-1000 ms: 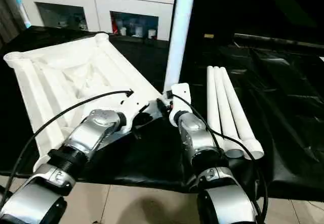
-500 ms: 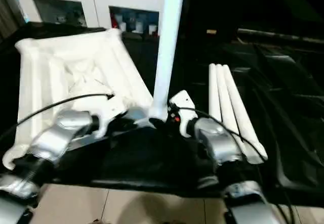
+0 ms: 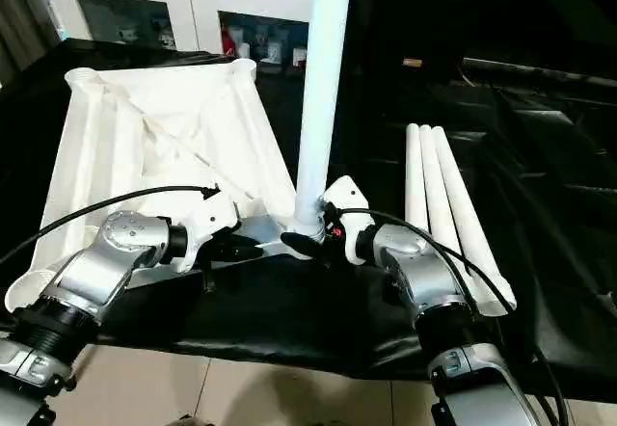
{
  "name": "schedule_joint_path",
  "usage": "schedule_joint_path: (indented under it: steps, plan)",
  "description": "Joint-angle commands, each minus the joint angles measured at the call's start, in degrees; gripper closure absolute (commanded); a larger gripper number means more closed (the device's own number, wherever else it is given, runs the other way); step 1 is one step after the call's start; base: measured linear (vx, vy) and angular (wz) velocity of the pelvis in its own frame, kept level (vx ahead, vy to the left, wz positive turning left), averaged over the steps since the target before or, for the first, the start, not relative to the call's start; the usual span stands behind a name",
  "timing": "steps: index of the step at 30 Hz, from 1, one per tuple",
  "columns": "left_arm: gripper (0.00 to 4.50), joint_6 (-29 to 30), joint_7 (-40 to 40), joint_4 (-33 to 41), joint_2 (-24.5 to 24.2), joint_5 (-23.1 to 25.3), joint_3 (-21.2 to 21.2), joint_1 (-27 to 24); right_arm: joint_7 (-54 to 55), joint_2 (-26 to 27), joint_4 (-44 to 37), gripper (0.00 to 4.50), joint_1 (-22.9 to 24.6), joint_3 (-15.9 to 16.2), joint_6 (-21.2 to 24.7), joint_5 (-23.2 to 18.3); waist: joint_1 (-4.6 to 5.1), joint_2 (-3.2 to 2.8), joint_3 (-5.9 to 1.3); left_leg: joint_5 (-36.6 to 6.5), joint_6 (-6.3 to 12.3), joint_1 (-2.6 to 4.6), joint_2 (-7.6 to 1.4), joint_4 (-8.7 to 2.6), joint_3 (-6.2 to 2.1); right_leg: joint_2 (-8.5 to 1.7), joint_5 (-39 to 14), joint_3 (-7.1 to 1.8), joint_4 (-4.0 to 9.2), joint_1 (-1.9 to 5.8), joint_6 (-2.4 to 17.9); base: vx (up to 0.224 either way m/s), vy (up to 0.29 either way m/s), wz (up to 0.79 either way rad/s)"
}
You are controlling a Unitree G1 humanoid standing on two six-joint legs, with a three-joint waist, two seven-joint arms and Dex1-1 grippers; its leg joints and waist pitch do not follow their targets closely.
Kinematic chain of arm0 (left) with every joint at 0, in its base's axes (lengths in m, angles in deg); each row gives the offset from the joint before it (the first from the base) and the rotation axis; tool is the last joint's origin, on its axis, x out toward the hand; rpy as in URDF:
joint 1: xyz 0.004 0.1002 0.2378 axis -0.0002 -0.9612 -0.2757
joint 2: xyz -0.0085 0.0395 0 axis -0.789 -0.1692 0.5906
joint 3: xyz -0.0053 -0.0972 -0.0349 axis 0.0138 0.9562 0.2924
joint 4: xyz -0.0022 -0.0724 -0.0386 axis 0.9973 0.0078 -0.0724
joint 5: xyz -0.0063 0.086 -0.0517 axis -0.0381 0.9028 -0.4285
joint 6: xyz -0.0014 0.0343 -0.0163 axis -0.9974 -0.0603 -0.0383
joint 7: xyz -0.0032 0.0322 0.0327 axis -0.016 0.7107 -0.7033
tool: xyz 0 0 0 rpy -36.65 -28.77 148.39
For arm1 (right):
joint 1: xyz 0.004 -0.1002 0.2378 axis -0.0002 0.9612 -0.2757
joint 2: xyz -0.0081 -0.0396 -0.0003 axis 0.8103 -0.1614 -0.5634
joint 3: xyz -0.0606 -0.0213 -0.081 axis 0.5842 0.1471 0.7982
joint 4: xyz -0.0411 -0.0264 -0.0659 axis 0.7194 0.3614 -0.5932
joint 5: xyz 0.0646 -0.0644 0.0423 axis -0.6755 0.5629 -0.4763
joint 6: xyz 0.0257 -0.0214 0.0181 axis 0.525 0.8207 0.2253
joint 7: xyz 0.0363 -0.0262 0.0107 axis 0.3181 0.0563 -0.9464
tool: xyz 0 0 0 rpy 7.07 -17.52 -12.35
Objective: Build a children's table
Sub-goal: Rotate leg to tighten
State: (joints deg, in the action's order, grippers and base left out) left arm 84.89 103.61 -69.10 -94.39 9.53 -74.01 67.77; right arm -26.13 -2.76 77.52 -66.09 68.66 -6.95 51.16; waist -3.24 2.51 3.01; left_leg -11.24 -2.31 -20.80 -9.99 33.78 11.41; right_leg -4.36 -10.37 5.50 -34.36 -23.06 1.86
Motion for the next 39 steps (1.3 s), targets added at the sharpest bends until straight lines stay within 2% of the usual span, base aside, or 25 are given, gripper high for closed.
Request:
schedule_joint_path:
  steps: [1, 8, 13, 14, 16, 17, 19, 20, 21, 22, 23, 25, 27, 33, 34, 39]
  plan:
    - [4.5, 0.3, 1.9, 0.1, 0.5, -0.7, -2.0, -1.5, -0.6, -0.7, -0.9, 1.07, -0.1, 0.4, -0.4, 0.5, 0.0, 0.11, -3.71, -5.4, 3.63, 0.61, -4.0, -3.55, -1.57, -5.26, -7.0, -4.05, 3.16, 3.28, 13.2, 0.0, 0.0, 0.0]
    - [4.5, 0.5, 1.8, 0.3, 0.4, -0.6, -2.0, -2.0, -0.7, -0.6, -0.5, 1.62, 0.1, 0.3, -0.6, 0.5, 0.02, 0.11, -3.68, -6.2, 3.35, 0.69, -4.0, -3.56, -1.59, -5.2, -7.7, -4.04, 3.19, 3.23, 13.1, 0.0, 0.0, 0.0]
    - [4.5, 0.6, 1.8, 0.3, 0.5, -0.6, -2.0, -2.1, -0.4, -0.3, -0.4, 1.72, 0.2, -0.1, -0.5, 0.2, 0.04, 0.1, -3.73, -5.9, 3.37, 0.7, -3.97, -3.52, -1.58, -5.1, -7.5, -4.01, 3.15, 3.22, 13.0, 0.0, 0.0, 0.0]
    - [4.5, 0.9, 1.1, 0.0, 0.9, -0.5, -1.9, -1.9, 0.8, 0.3, 0.1, 1.73, 0.4, -0.8, -0.6, -0.1, 0.04, 0.06, -3.72, -5.9, 3.32, 0.72, -3.97, -3.52, -1.57, -5.13, -7.5, -4.03, 3.15, 3.21, 13.0, 0.0, 0.0, 0.0]
    - [4.5, 2.0, -2.2, -2.0, 2.8, 0.3, -1.5, -0.8, 6.7, 3.1, 2.9, 1.73, 0.0, -4.9, -0.2, -2.3, 0.15, 0.21, -3.7, -6.0, 3.33, 0.72, -3.98, -3.51, -1.5, -5.19, -7.6, -4.14, 3.17, 3.11, 13.1, 0.0, 0.0, 0.0]
    - [4.5, 2.5, -4.7, -3.5, 4.1, 1.0, -1.2, 0.2, 9.8, 4.3, 4.5, 1.74, -0.3, -6.4, -0.1, -2.8, 0.15, 0.17, -3.52, -7.0, 2.74, 0.71, -3.92, -3.64, -1.61, -5.22, -9.7, -4.06, 3.51, 3.08, 12.8, 0.0, 0.0, 0.0]
    - [4.5, 2.5, -4.7, -3.5, 4.1, 1.0, -1.2, 0.2, 9.8, 4.3, 4.5, 1.75, -0.3, -6.4, -0.1, -2.8, 0.14, 0.24, -3.38, -9.3, 1.53, 0.98, -3.88, -3.7, -1.69, -5.35, -14.5, -3.99, 4.09, 3.07, 11.4, 0.0, 0.0, 0.0]
    - [4.5, 3.0, -7.5, -5.3, 5.4, 1.7, -0.8, 1.2, 12.6, 5.2, 5.8, 1.75, -0.5, -7.3, -0.3, -2.8, 0.14, 0.13, -3.39, -9.4, 1.41, 0.93, -3.89, -3.74, -1.72, -5.36, -15.2, -3.99, 4.15, 3.1, 11.1, 0.0, 0.0, 0.0]
    - [4.5, 4.9, -16.4, -11.2, 10.3, 3.0, 0.7, 4.9, 23.1, 8.8, 10.0, 1.75, -1.8, -9.3, -1.1, -2.1, 0.24, -0.19, -3.24, -10.2, 0.96, 1.07, -3.78, -3.74, -1.67, -5.24, -16.7, -4.04, 4.44, 2.78, 10.4, 0.0, 0.0, 0.0]
    - [4.5, 4.9, -16.4, -11.2, 10.3, 3.0, 0.7, 4.9, 23.1, 8.8, 10.0, 1.75, -1.8, -9.3, -1.1, -2.1, 0.64, -0.07, -2.94, -11.3, 0.42, 1.29, -3.72, -3.92, -1.52, -5.01, -18.8, -4.07, 4.98, 2.34, 10.0, 0.0, 0.0, 0.0]
    - [4.5, 5.6, -19.3, -13.1, 12.1, 3.4, 1.1, 6.2, 27.4, 10.3, 11.6, 1.75, -2.5, -10.1, -1.3, -1.8, 0.34, -0.12, -3.16, -13.2, -0.79, 1.86, -3.7, -3.85, -1.88, -5.23, -22.0, -3.83, 5.16, 2.48, 9.4, 0.0, 0.0, 0.0]
    - [4.5, 6.3, -21.5, -14.6, 13.7, 3.7, 1.4, 7.3, 30.8, 11.7, 13.2, 1.75, -3.4, -10.7, -1.5, -1.9, 0.39, -0.07, -3.24, -13.3, -0.72, 1.49, -3.8, -3.97, -1.92, -5.29, -21.5, -3.88, 5.23, 2.58, 8.7, 0.0, 0.0, 0.0]
    - [4.5, 6.9, -23.2, -15.6, 15.8, 4.1, 0.9, 8.4, 35.1, 14.0, 15.2, 1.75, -4.9, -10.8, -2.1, -1.3, 0.47, -0.02, -3.2, -13.8, -0.49, 1.47, -3.54, -3.97, -1.94, -5.31, -22.5, -3.83, 5.44, 2.51, 8.3, 0.0, 0.0, 0.0]
    - [4.5, 5.6, -22.7, -15.5, 16.5, 4.7, 0.3, 8.4, 33.5, 16.6, 15.7, 1.75, -6.0, -10.6, -3.9, -1.1, 0.48, 0.15, -3.46, -12.0, 0.57, 1.02, -3.75, -4.01, -1.99, -5.33, -18.4, -3.82, 4.88, 2.84, 8.7, 0.0, 0.0, 0.0]
    - [4.5, 5.3, -22.7, -15.7, 16.6, 4.8, 0.3, 8.4, 33.2, 16.8, 15.8, 1.4, -6.1, -10.6, -4.2, -1.0, 0.55, 0.19, -3.41, -12.1, 0.83, 0.99, -3.72, -4.0, -1.95, -5.29, -18.3, -3.82, 4.88, 2.82, 8.8, 0.0, 0.0, 0.0]
    - [4.5, 2.3, -19.3, -14.1, 13.5, 4.5, 0.2, 6.7, 27.5, 15.0, 14.5, 0.95, -6.5, -9.7, -5.4, -1.3, 0.65, 0.48, -3.29, -13.1, 1.4, 0.86, -3.79, -4.07, -1.99, -5.47, -20.3, -3.83, 5.08, 2.86, 8.6, 0.0, 0.0, 0.0]
